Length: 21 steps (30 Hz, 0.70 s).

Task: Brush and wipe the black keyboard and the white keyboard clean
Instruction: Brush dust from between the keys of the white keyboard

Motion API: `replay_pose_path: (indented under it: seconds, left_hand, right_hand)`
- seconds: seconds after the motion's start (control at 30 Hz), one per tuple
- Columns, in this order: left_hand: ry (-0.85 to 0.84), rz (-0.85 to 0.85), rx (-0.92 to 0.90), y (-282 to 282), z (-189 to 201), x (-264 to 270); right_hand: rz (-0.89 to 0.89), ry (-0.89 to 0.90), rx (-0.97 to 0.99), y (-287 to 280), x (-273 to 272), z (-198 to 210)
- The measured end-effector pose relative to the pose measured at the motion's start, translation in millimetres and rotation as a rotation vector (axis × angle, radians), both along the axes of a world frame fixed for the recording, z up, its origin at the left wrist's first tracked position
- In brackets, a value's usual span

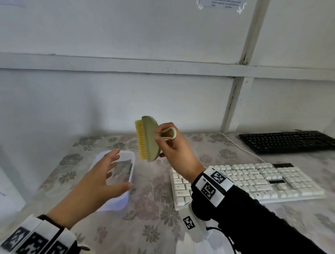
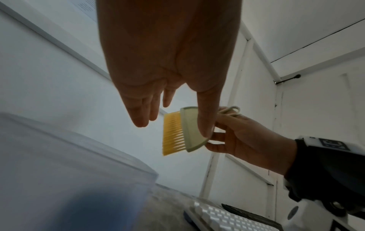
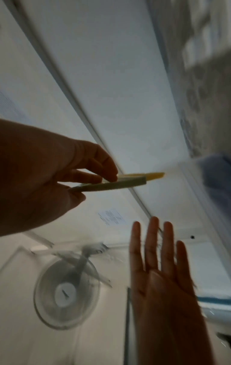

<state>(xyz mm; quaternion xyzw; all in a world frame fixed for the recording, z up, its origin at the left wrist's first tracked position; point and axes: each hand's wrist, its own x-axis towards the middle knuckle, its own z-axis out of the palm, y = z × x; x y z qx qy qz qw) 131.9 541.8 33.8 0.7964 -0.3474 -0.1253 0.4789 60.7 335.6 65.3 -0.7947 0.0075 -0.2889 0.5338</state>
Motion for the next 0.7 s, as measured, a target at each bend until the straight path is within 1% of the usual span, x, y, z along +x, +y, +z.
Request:
replay_pose_path:
  seconds: [0.1, 0.2, 0.33, 0.47, 0.57, 0.7]
  left_hand:
    - [-0.016, -0.03, 0.069, -22.9, 2.3, -11.4]
    - [-0.019, -0.067, 0.127, -45.3, 3.0, -28.2]
    - [0.026, -0.095, 0.203, -72.0, 0.5, -50.2]
    - [0.08, -0.083, 0.289, -96.6, -10.6, -62.2]
    - [0.136, -0.068, 0.365, -110.6, -16.9, -67.3]
    - [0.103, -0.068, 0.453, -128.8, -11.1, -82.9]
  right_hand:
    - [-0.055, 0.021, 0.182, -43.0, -36.9, 7.1]
    - [-0.176, 0.024, 0.325, -89.8, -79.1, 6.3]
    - [-0.348, 0.043, 0.425, -157.1, -135.8, -0.7]
    - [-0.463, 0.063, 0.511, -213.8, -186.0, -4.5]
    - [-0.537, 0.122, 0.537, -249.9, -215.1, -9.8]
    - [-0.637, 0.194, 0.629, -295.4, -239.9, -20.6]
